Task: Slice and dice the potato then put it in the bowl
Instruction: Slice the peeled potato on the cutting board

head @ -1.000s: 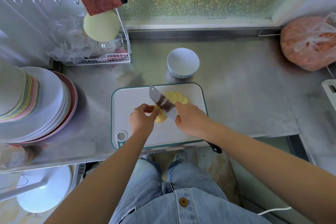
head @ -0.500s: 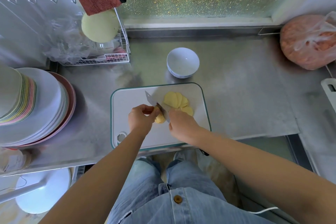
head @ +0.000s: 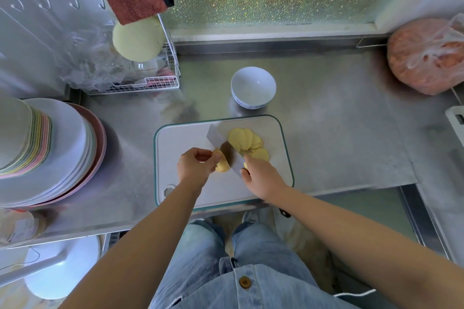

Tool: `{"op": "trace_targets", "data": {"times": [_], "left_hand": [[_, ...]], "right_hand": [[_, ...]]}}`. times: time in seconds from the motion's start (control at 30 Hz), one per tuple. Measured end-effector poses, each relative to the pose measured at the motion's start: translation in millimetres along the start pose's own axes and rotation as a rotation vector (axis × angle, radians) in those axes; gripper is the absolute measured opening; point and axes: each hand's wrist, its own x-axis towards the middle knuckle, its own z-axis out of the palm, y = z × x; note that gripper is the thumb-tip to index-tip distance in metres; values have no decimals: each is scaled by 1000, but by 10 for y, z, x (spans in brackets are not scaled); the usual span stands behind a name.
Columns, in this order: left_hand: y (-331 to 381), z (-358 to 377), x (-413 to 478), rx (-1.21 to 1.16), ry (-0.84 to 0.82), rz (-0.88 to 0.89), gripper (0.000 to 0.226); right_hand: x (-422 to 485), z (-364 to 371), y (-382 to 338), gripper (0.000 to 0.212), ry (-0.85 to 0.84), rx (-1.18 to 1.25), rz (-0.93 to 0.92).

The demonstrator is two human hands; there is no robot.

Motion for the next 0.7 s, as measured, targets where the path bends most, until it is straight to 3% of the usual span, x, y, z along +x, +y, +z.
{"op": "trace_targets", "data": {"times": [0.37,0.7], "left_hand": [[-11,7,-33,-173,-7,-62,15],[21,11,-58,-136,5,-60,13]], "right_hand": [[-164,-422,-172,6,-29,-23,-53],[-190,-441,-274,22,-94,-82,-45]]}}
